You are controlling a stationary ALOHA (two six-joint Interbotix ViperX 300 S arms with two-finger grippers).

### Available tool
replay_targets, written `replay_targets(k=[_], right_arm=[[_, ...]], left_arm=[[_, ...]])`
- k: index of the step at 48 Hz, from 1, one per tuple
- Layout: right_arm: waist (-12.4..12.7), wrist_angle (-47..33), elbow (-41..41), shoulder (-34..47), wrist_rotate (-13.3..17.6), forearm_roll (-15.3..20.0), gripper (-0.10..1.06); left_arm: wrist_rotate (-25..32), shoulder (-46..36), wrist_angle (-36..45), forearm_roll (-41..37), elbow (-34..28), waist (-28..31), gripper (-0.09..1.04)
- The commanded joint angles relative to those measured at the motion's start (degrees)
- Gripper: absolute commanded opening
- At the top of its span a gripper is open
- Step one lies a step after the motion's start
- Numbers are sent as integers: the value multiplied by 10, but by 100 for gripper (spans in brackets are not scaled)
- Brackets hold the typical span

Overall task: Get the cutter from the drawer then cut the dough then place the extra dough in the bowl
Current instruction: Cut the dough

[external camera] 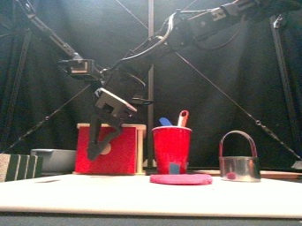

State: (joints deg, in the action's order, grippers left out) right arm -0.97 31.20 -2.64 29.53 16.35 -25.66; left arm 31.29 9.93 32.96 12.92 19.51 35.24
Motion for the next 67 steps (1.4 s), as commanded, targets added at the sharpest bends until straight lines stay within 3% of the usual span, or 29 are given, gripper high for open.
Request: replay_targets(k=[1, 14, 23, 37, 48, 58, 67], right_arm=[[21, -3, -16, -14, 0, -6, 39], [37, -3, -18, -11, 2, -17, 39], [32, -3, -26, -15, 2, -10, 39], [-33, 18, -26, -68, 2, 27, 39], [-56, 66, 50, -138, 3, 62, 40], [-59, 88, 134, -220, 6, 103, 41], [-54, 91, 222, -292, 6, 117, 48]], left_arm=[[0, -7, -4, -1, -21, -1, 46], [0, -1, -4, -1, -21, 0, 46], [-4, 4, -20, -1, -21, 3, 46], [-10, -32, -83, 1, -21, 25, 46], [-9, -81, -142, 48, 0, 49, 46], [-5, -136, -207, 72, 40, 48, 46], [-6, -181, -258, 98, 84, -10, 46]])
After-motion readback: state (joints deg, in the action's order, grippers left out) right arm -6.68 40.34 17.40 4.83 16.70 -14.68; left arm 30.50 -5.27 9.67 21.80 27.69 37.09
